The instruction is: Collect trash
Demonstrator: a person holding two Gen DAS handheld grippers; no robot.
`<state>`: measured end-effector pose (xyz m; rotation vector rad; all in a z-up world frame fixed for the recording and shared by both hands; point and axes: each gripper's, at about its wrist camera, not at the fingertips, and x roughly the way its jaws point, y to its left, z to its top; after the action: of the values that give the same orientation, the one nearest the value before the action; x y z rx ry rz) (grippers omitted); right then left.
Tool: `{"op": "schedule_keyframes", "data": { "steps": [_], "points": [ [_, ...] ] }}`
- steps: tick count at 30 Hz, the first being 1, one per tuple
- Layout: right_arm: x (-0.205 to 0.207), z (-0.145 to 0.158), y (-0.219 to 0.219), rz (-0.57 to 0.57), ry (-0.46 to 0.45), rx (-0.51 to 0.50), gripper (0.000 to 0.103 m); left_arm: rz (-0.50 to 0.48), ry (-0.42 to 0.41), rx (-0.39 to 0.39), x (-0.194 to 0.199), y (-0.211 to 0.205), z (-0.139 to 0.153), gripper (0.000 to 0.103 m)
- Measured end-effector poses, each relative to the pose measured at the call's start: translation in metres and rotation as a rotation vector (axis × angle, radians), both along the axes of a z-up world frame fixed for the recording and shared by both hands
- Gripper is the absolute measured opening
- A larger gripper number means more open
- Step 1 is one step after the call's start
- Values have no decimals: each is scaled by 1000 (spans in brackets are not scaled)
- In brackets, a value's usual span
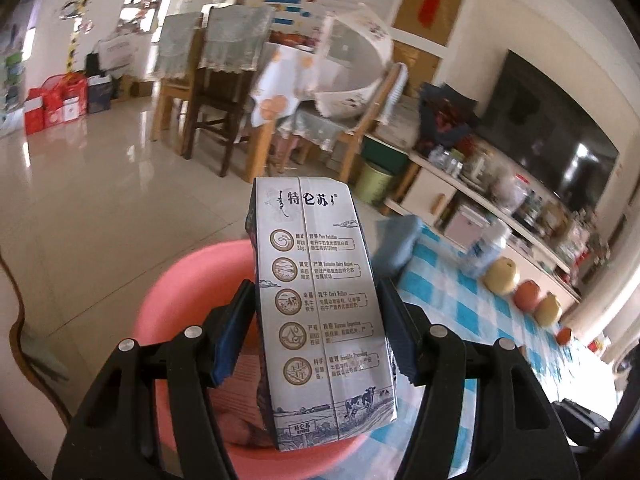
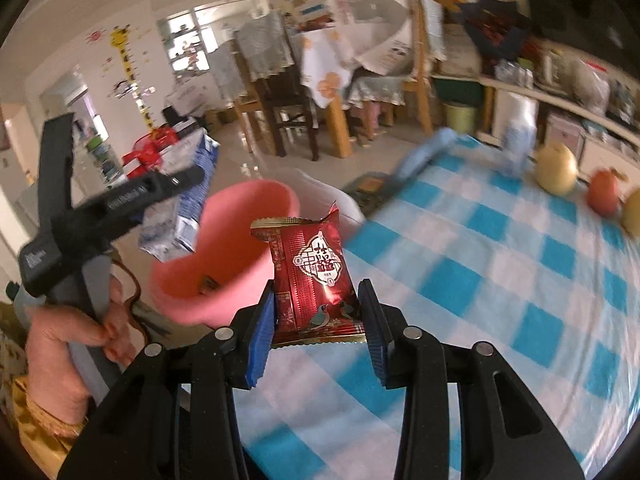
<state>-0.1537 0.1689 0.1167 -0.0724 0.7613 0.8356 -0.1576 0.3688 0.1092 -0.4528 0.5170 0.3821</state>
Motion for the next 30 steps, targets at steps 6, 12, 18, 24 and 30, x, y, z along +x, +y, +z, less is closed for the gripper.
{"op": "schedule_keyframes", "data": {
  "steps": [6, 12, 18, 24, 30],
  "points": [
    [-3, 11, 57, 76, -29, -9, 42, 39, -3, -56, -5, 32, -8, 63],
    [-3, 4, 96, 116, -29, -34, 42, 53, 2, -96, -4, 49, -17, 63],
    [8, -15, 106, 60, 0, -67, 73, 84, 59, -114, 1, 56, -27, 79],
    [6, -13, 72, -50, -52, -66, 88, 111, 72, -20, 0, 46, -16, 91],
    [5, -14, 30, -150, -60, -59, 88, 94, 30, 49, 1, 27, -3, 92]
  ]
}}
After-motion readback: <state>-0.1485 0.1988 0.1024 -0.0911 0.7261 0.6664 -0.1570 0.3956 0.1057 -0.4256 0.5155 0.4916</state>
